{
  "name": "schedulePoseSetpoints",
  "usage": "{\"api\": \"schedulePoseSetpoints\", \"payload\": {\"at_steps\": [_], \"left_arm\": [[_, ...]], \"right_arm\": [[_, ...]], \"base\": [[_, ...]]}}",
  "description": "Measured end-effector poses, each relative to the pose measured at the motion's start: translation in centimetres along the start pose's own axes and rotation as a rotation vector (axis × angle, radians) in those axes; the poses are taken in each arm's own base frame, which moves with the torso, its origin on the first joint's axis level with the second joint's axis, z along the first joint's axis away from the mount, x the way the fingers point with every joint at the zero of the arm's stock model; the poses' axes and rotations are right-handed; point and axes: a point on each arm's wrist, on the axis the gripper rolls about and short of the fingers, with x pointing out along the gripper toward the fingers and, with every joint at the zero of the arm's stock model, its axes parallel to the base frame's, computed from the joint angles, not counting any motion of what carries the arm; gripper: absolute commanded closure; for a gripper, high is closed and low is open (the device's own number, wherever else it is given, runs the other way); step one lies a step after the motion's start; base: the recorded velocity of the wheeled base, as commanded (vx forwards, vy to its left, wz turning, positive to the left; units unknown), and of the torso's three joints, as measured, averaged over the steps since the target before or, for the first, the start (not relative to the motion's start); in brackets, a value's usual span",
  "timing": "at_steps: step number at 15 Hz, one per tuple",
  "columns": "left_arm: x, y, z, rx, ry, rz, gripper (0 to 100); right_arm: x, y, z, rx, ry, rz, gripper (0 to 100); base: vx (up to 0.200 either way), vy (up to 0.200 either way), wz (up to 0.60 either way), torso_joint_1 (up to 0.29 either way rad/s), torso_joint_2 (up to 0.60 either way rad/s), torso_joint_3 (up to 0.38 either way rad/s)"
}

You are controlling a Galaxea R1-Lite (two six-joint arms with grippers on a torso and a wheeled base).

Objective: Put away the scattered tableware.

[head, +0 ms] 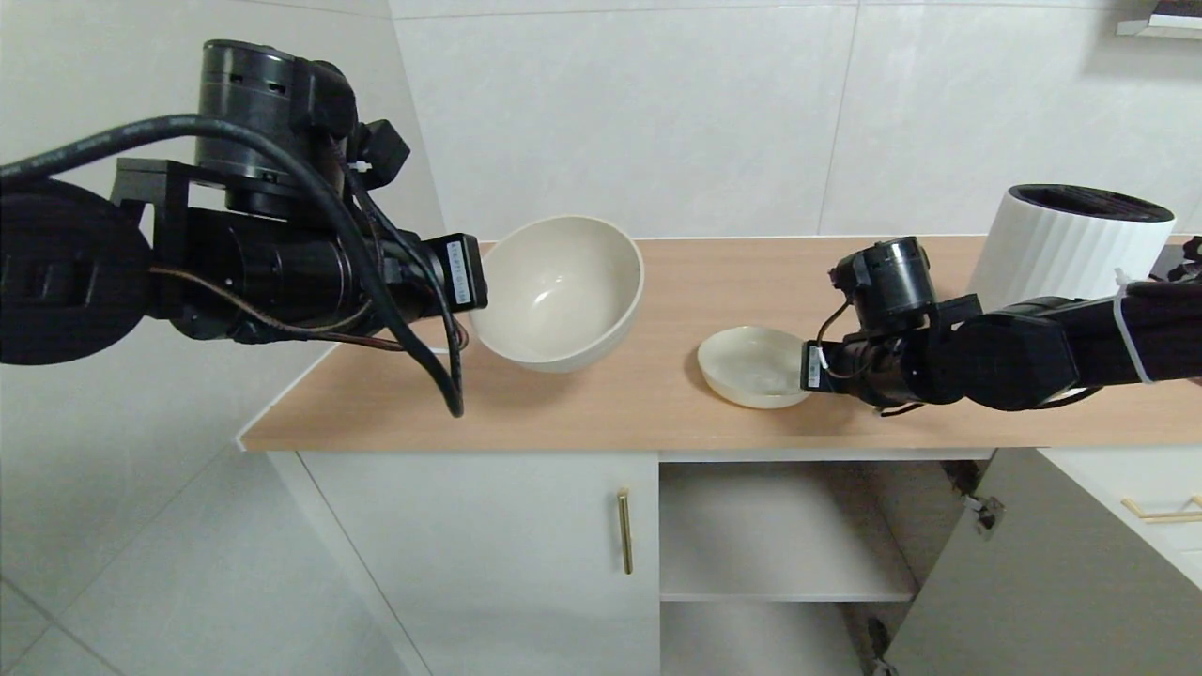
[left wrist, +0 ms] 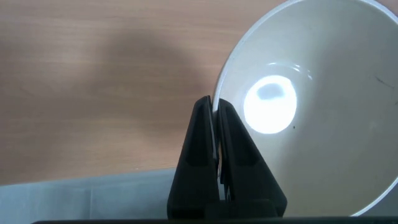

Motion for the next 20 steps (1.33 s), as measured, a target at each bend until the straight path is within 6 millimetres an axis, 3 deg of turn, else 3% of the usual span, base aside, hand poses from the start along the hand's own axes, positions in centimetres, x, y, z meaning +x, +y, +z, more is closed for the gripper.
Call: {"api": "schedulePoseSetpoints", "payload": {"at_steps": [2,5,8,10,15,20], "left_arm": [[-0.2,0.0,0.0,-0.001,-0.003,-0.002,100],[-0.7,-0.2,0.1,0.001,-0.011,-0.012,100],[-1.2,-0.6,-0.4,0.008,0.002,-0.022,100],[-1.5,-1.1,-2.0,0.007,0.051,-0.036,100],[-3.2,-1.4,-4.0,-0.017,0.097,-0.062,100],[-4.5,0.2,-7.2,-0.01,0.181,-0.028,100]], "right_arm": [[-0.2,0.0,0.1,0.005,-0.005,0.005,100],[-2.5,-0.1,1.0,0.024,-0.032,0.042,100],[-6.8,0.6,1.0,0.008,-0.057,0.141,100],[-9.9,1.0,0.9,0.001,-0.079,0.212,100],[-15.2,0.6,0.4,0.023,-0.123,0.294,100],[-16.4,-0.7,-1.6,0.005,-0.112,0.232,100]], "base": [[0.0,0.0,0.0,0.0,0.0,0.0],[0.0,0.0,0.0,0.0,0.0,0.0],[0.0,0.0,0.0,0.0,0.0,0.0],[0.0,0.0,0.0,0.0,0.0,0.0],[0.0,0.0,0.0,0.0,0.0,0.0],[0.0,0.0,0.0,0.0,0.0,0.0]]}}
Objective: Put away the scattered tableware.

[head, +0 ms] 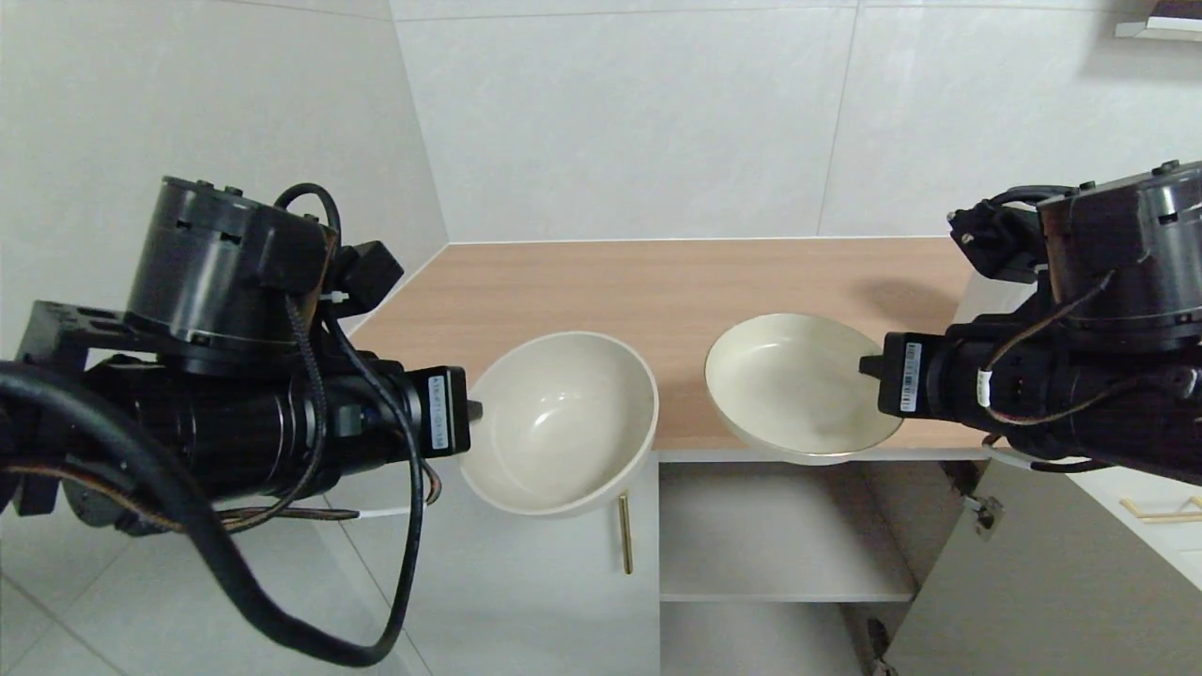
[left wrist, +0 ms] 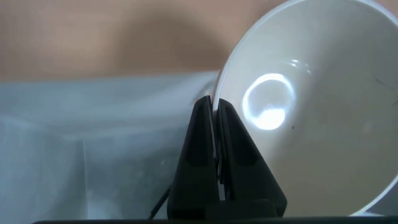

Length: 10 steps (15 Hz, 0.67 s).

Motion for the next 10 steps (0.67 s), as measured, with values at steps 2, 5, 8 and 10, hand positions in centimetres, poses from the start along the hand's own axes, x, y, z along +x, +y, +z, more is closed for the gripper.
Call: {"api": "schedulePoseSetpoints", "payload": {"at_steps": [2,5,8,10], "left_arm": [[-0.1,0.3,-0.6,0.002,0.015,0.009,100],[0.2,0.8,-1.4,0.006,0.041,0.027,100],[0.1,1.1,-1.2,-0.003,0.03,0.038,100],[-0.1,1.2,-1.2,-0.005,0.026,0.038,100]], "right_arm": [[-0.3,-0.5,-1.0,-0.011,0.02,-0.022,100],[-0.5,-1.3,-2.6,-0.029,0.063,-0.045,100],[-0.5,-1.7,-3.8,-0.043,0.097,-0.061,100],[-0.4,-1.9,-4.3,-0.051,0.114,-0.067,100]], "base": [[0.0,0.0,0.0,0.0,0.0,0.0],[0.0,0.0,0.0,0.0,0.0,0.0],[0.0,0.0,0.0,-0.047,0.11,0.08],[0.0,0.0,0.0,-0.139,0.39,0.251]]}}
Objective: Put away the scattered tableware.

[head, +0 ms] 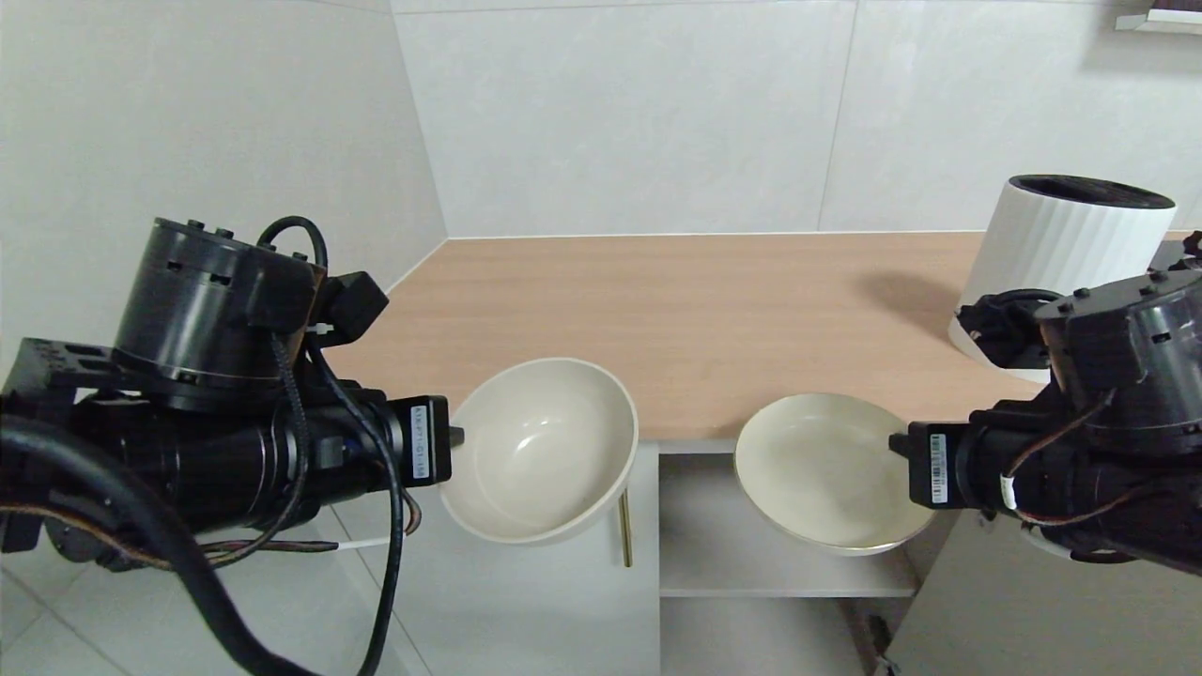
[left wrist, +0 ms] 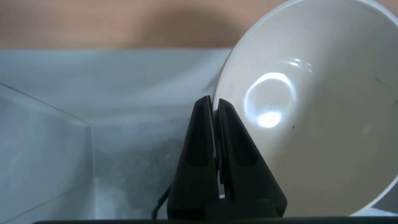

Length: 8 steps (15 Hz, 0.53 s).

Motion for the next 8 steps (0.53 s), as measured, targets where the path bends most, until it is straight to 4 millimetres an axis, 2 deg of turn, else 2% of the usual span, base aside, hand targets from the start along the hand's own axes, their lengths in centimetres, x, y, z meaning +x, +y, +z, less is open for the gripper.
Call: {"api": "schedulePoseSetpoints", "payload": {"at_steps": [8], "left_arm": [[0.5,-0.1,-0.3,0.007,0.019,0.004,100]], "right_arm": [[1.2,0.0,-1.4,-0.025,0.06,-0.02,100]], "base": [[0.0,0.0,0.0,-0.132,0.46,0.32]]}}
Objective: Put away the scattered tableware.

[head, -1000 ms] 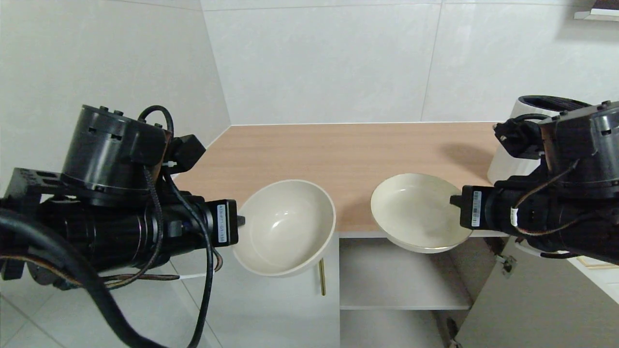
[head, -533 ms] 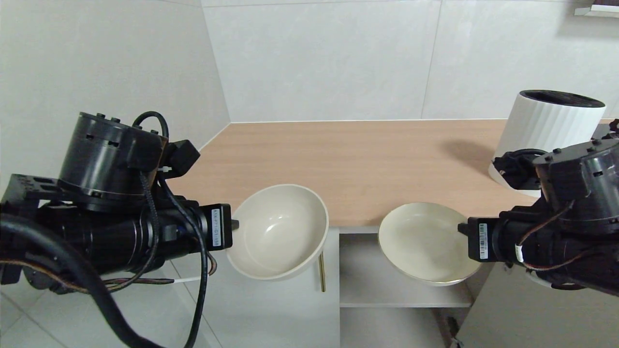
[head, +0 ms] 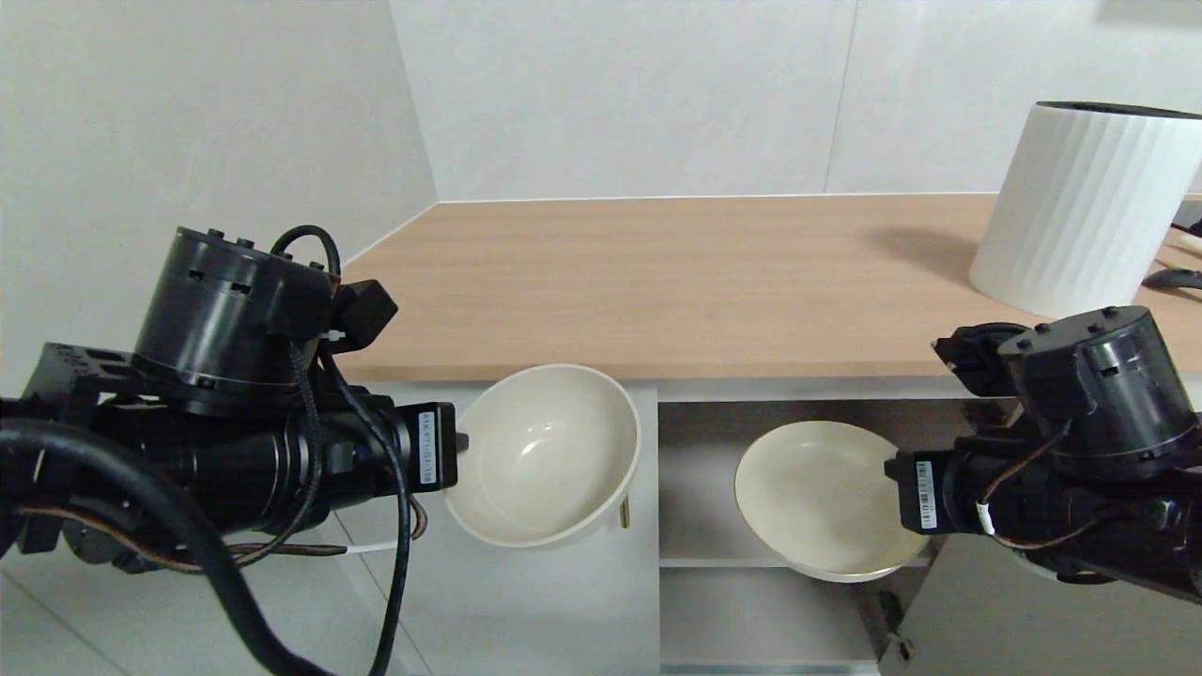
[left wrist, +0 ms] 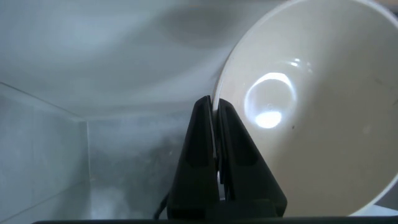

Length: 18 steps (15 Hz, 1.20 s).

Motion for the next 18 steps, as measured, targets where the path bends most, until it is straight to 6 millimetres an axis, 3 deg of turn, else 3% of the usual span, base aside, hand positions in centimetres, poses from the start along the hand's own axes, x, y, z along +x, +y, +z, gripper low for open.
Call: {"api": "schedulePoseSetpoints", "payload": {"at_steps": [7,15,18], "left_arm": [[0.3,0.0,-0.1,0.001,0.007,0.004,100],[0.6,0.0,-0.2,0.005,0.018,0.008,100],[0.6,0.1,-0.4,0.01,0.026,0.008,100]], "right_arm": [[1.3,0.3,-0.7,-0.017,0.042,-0.017,100],[2.3,0.5,-1.6,-0.035,0.096,-0.008,100],[4.6,0.8,-3.0,-0.039,0.184,-0.018,100]], "base": [[0.0,0.0,0.0,-0.052,0.38,0.322],[0.0,0.0,0.0,-0.001,0.01,0.012],[0.0,0.0,0.0,0.0,0.0,0.0]]}}
